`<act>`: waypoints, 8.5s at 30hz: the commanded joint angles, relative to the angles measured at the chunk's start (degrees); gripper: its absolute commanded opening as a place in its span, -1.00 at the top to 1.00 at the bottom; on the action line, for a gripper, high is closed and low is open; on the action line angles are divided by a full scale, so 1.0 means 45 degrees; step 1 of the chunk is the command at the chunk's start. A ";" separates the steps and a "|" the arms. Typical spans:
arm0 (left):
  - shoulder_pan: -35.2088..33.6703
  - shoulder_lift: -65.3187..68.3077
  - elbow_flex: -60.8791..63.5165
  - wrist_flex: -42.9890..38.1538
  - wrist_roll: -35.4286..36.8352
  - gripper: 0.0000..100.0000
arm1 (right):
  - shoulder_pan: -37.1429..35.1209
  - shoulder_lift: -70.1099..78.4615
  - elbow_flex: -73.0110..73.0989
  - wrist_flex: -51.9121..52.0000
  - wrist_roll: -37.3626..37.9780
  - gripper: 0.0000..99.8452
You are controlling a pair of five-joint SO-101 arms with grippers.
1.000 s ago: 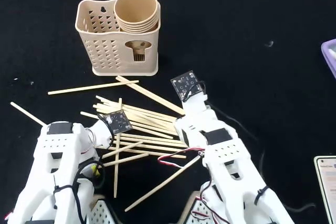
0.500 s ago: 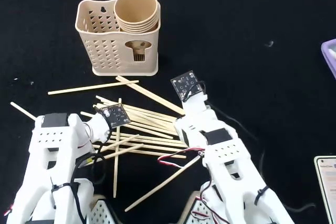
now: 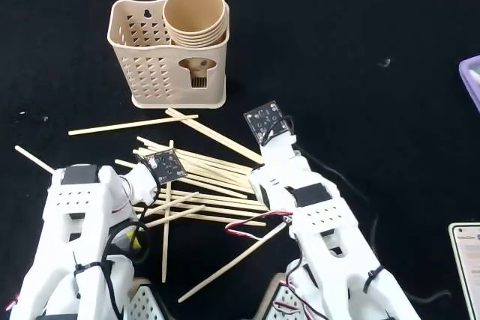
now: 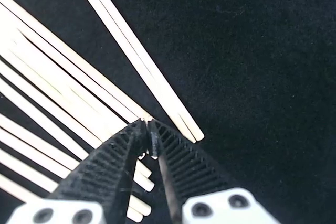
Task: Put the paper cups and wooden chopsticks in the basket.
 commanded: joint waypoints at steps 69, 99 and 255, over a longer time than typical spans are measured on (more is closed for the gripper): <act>-0.5402 -0.1074 -0.9641 0.0430 1.0725 0.94 | 0.0137 -0.0322 0.0322 -0.1074 0.0137 0.97; 0.1026 0.2774 -0.9680 -1.4593 1.9028 0.94 | 0.0137 -0.0381 0.0322 -0.1016 0.0137 0.97; -0.2295 -0.3087 0.3448 -0.9416 1.5492 0.79 | 0.0821 0.1026 -0.4542 0.9592 1.1194 0.98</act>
